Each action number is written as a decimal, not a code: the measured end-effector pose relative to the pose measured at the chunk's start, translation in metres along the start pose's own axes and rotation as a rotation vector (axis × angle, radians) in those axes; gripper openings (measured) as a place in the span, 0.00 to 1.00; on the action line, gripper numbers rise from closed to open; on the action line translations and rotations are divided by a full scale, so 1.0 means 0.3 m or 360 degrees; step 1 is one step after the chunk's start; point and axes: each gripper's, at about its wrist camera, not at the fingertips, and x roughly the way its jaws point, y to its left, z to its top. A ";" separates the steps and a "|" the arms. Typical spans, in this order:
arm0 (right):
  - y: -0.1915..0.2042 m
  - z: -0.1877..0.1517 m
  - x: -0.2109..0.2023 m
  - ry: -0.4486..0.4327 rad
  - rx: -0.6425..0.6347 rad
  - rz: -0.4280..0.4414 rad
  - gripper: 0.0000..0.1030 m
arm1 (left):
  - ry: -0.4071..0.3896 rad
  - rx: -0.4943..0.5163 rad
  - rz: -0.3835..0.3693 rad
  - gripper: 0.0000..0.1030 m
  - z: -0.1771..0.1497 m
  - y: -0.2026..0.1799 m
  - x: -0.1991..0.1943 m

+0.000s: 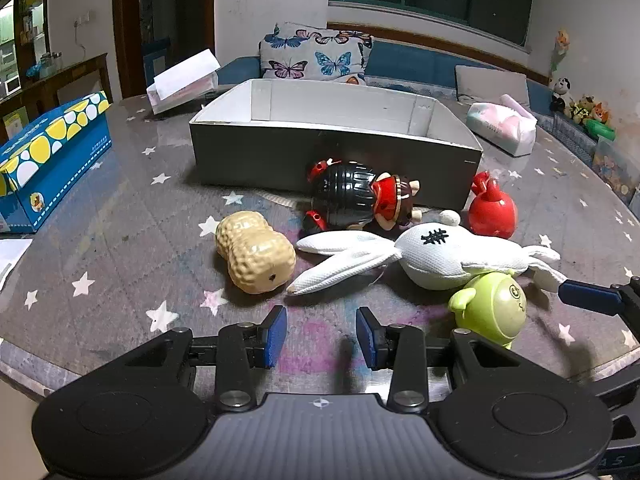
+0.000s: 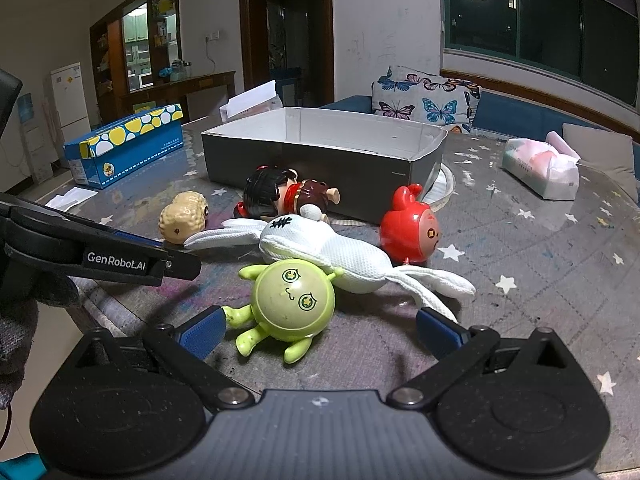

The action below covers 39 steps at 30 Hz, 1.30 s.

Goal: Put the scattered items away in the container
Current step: 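Move the left gripper, open, toward the white plush bunny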

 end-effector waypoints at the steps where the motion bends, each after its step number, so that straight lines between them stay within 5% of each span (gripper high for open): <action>1: -0.001 0.000 0.000 0.0000 0.0000 0.0001 0.99 | 0.0003 -0.0002 -0.0001 0.39 -0.001 0.001 0.002; 39: -0.044 0.037 0.020 -0.0022 0.0037 -0.0001 0.99 | 0.0045 0.0018 -0.0032 0.39 0.036 -0.005 0.062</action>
